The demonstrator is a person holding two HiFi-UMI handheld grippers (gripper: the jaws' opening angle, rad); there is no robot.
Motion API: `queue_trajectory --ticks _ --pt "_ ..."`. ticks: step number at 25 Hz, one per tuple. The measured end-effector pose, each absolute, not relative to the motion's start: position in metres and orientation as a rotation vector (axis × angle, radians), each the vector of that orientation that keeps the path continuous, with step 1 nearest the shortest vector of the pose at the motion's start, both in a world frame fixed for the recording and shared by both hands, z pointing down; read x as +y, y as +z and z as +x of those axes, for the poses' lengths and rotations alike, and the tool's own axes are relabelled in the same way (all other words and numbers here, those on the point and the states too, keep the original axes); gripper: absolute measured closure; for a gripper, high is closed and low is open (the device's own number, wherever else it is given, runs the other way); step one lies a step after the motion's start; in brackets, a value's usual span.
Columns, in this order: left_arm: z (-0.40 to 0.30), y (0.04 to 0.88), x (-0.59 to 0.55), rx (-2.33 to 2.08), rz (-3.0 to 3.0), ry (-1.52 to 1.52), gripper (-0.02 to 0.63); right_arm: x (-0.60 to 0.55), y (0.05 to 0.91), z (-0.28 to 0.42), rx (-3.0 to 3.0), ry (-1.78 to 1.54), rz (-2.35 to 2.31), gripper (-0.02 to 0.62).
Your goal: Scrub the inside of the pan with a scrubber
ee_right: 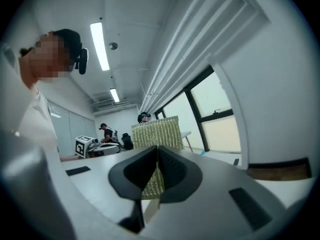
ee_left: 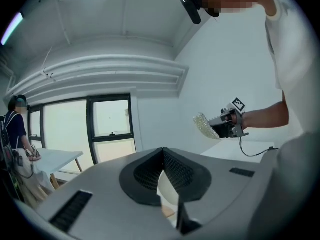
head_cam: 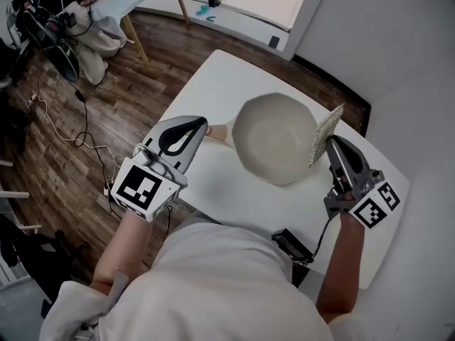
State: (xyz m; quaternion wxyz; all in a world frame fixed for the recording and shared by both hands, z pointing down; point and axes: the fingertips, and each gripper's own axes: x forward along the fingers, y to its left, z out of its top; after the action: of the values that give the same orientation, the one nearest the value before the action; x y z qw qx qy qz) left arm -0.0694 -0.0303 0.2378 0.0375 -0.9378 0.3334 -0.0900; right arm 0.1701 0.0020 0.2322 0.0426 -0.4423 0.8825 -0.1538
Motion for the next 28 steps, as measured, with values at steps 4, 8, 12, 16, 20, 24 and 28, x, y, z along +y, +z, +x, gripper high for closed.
queue_trajectory --ticks 4,8,12,16,20,24,28 --pt "-0.067 0.224 -0.028 1.019 -2.867 -0.216 0.594 0.021 0.203 0.203 2.596 -0.236 -1.570 0.572" --pt "-0.073 0.211 -0.027 1.049 -2.825 -0.191 0.594 0.040 0.176 0.224 2.413 -0.042 -1.659 0.572" --pt "-0.073 0.209 -0.029 1.059 -2.847 -0.171 0.594 0.057 0.159 0.227 2.319 0.170 -1.735 0.572" --pt "-0.071 0.214 -0.032 1.062 -2.850 -0.184 0.594 0.067 0.154 0.234 2.251 0.235 -1.806 0.572" --pt "-0.072 0.215 -0.031 1.072 -2.862 -0.174 0.594 0.072 0.158 0.237 2.225 0.230 -1.882 0.572" --pt "-0.070 0.214 -0.030 1.061 -2.867 -0.169 0.594 0.073 0.161 0.231 2.240 0.225 -1.886 0.572" --pt "-0.071 0.217 -0.030 1.056 -2.869 -0.174 0.594 0.071 0.160 0.222 2.260 0.243 -1.880 0.572"
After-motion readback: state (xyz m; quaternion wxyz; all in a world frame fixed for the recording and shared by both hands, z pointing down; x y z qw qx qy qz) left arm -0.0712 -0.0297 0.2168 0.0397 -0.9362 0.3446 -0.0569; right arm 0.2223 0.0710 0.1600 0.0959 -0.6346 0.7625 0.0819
